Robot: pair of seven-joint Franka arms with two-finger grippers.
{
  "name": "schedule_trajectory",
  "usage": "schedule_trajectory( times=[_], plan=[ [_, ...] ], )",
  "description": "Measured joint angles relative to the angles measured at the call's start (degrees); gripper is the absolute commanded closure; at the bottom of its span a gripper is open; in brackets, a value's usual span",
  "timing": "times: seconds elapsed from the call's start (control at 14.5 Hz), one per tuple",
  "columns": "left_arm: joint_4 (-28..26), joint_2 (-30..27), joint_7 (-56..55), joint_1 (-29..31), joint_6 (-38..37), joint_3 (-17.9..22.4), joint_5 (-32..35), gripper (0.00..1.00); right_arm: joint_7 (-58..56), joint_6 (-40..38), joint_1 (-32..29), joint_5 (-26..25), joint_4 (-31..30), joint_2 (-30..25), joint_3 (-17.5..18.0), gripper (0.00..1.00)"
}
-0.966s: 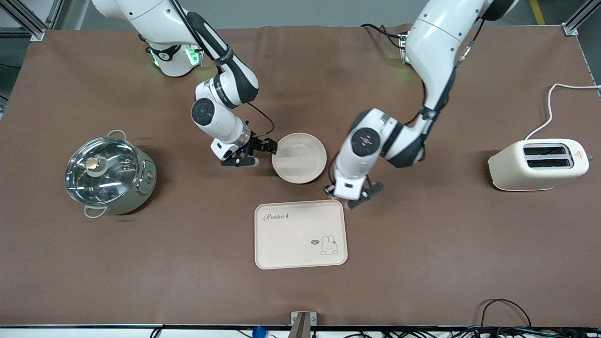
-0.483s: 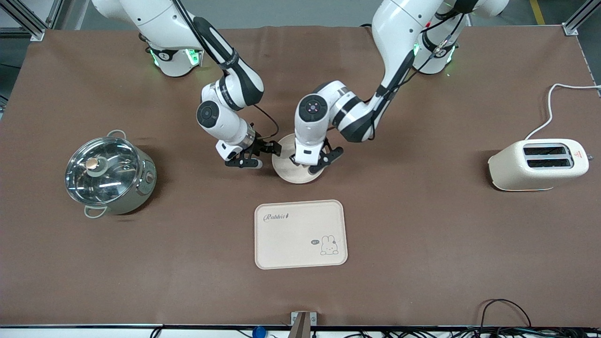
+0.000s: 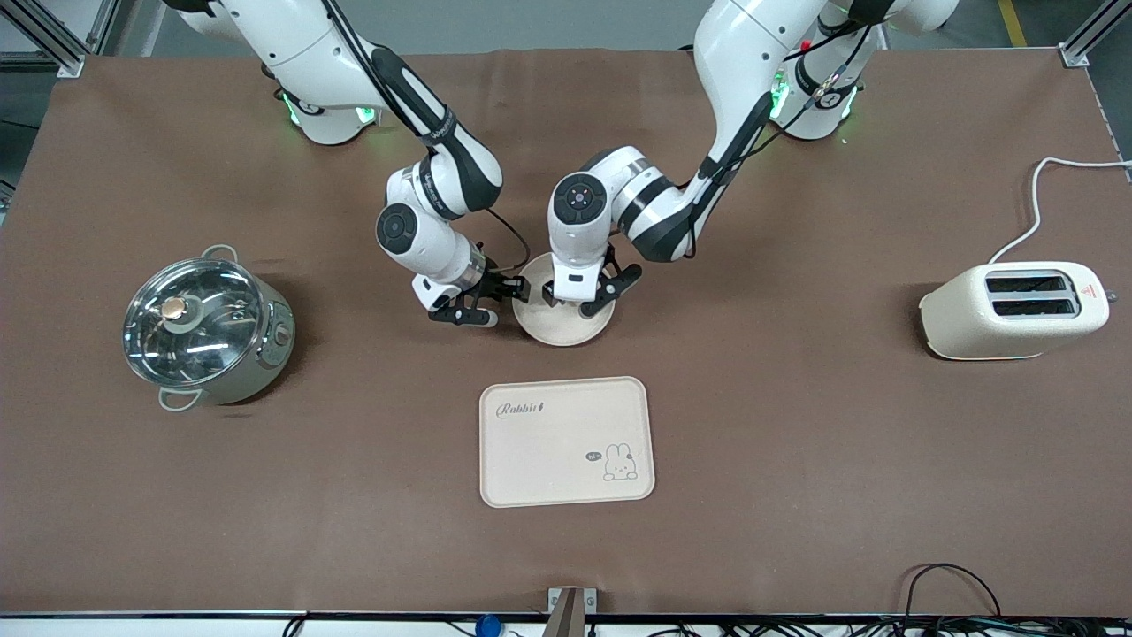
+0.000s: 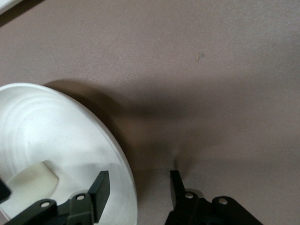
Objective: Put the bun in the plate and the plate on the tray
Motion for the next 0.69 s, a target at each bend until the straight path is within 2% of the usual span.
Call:
schedule_trajectory(
  times=[0.14, 0.28, 0.48, 0.69],
  plan=[
    [1.3, -2.0, 0.1, 1.3, -3.9, 0.0, 0.0, 0.0, 0.6, 0.0, 0.4, 0.0, 0.6, 0.4, 0.0, 0.8],
    [2.8, -6.0, 2.7, 4.2, -9.5, 0.0, 0.0, 0.0, 0.7, 0.6, 0.8, 0.0, 0.8, 0.5, 0.0, 0.97],
    [4.4, -14.1, 13.3, 10.6, -17.5, 0.3, 0.4, 0.0, 0.7, 1.2, 1.6, 0.0, 0.9, 0.6, 0.0, 0.99],
    [5.3, -21.0, 28.2, 19.5, -21.4, 0.5, 0.5, 0.0, 0.7, 1.3, 1.8, 0.0, 1.3, 0.5, 0.1, 0.99]
  ],
)
